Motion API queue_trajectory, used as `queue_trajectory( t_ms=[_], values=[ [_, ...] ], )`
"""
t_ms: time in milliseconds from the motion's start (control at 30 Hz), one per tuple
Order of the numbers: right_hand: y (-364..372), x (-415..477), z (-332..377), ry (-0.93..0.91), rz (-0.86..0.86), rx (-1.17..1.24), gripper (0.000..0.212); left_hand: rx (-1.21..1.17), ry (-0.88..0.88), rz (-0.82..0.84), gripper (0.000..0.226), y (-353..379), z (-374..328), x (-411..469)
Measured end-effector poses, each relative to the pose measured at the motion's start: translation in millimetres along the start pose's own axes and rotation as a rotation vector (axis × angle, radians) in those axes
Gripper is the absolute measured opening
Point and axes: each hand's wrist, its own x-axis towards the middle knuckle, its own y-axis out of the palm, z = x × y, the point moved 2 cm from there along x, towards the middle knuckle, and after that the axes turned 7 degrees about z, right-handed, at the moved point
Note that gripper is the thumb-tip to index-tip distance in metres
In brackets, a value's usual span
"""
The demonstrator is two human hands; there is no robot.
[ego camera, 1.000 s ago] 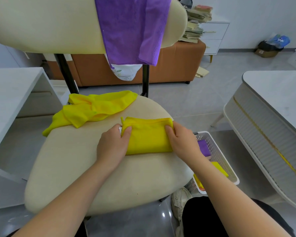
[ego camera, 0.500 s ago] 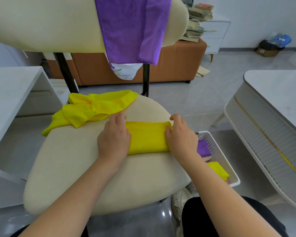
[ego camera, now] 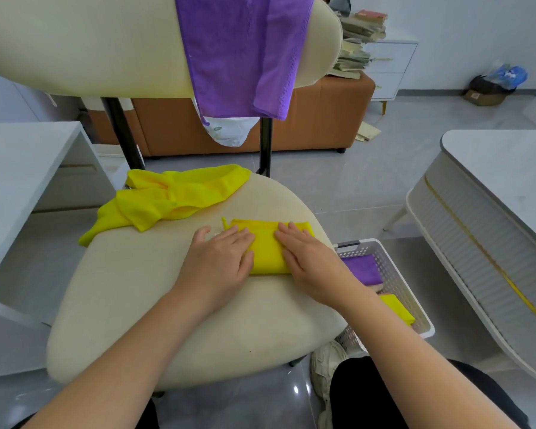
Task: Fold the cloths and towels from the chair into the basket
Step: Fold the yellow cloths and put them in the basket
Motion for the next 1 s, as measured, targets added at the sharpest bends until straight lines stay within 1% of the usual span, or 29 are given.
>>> queue_trajectory(
  t_ms=[67, 133, 167, 200, 233, 300, 333, 400, 467, 567, 633, 733, 800, 900, 967, 1000],
  values=[
    [3.5, 0.7, -5.8, 0.012, 0.054, -0.049, 0.051, 0.021, -0.028, 0.244, 0.088, 3.9, 3.6, -1.5],
    [6.5, 0.8, -8.9, 0.017, 0.077, -0.091, 0.065, 0.033, -0.015, 0.351, 0.112, 6.9, 9.8, -4.2],
    [7.5, 0.3, -10.3, 0.012, 0.081, -0.098, 0.073, 0.041, -0.005, 0.367, 0.115, 8.7, 12.4, -4.9],
    [8.0, -0.7, -11.2, 0.01, 0.084, -0.097, 0.078, 0.051, 0.005, 0.376, 0.115, 10.0, 14.5, -5.4],
    [7.4, -1.5, -11.2, 0.011, 0.088, -0.089, 0.078, 0.058, 0.014, 0.377, 0.113, 11.6, 16.5, -6.1],
    [5.4, -2.6, -11.7, 0.022, 0.101, -0.064, 0.067, 0.058, 0.03, 0.374, 0.109, 12.3, 17.3, -7.1],
    [4.5, -3.5, -11.5, 0.021, 0.108, -0.055, 0.066, 0.054, 0.033, 0.372, 0.104, 12.1, 17.7, -7.5],
    [2.5, -5.8, -11.9, 0.016, 0.13, -0.072, 0.075, 0.03, 0.043, 0.356, 0.095, 10.8, 17.0, -7.2],
    [-1.4, -7.9, -11.9, 0.011, 0.157, -0.088, 0.082, -0.013, 0.049, 0.318, 0.093, 8.2, 16.2, -6.8],
    [-8.8, -12.2, -10.1, -0.008, 0.142, -0.014, 0.089, -0.148, 0.022, 0.212, 0.085, 4.0, 15.7, -6.6],
    [-13.6, -12.5, -10.1, -0.02, 0.114, 0.048, 0.089, -0.244, -0.023, 0.182, 0.078, -4.9, 13.3, -3.9],
    [-17.2, -8.6, -13.1, -0.025, 0.099, 0.06, 0.079, -0.314, -0.104, 0.2, 0.084, -15.6, 9.8, -0.9],
    [-17.8, -6.4, -15.5, -0.023, 0.077, 0.037, 0.069, -0.324, -0.109, 0.187, 0.086, -18.3, 8.5, -0.7],
    [-18.2, -4.6, -21.7, -0.016, -0.003, 0.03, 0.055, -0.302, -0.055, 0.183, 0.081, -13.0, 12.9, -1.2],
    [-19.3, -4.4, -25.8, 0.009, -0.088, 0.088, 0.048, -0.246, 0.012, 0.197, 0.073, -8.6, 16.0, -1.6],
    [-19.9, -4.4, -27.3, 0.026, -0.128, 0.128, 0.046, -0.237, 0.018, 0.212, 0.069, -6.9, 16.6, -2.4]
  ],
)
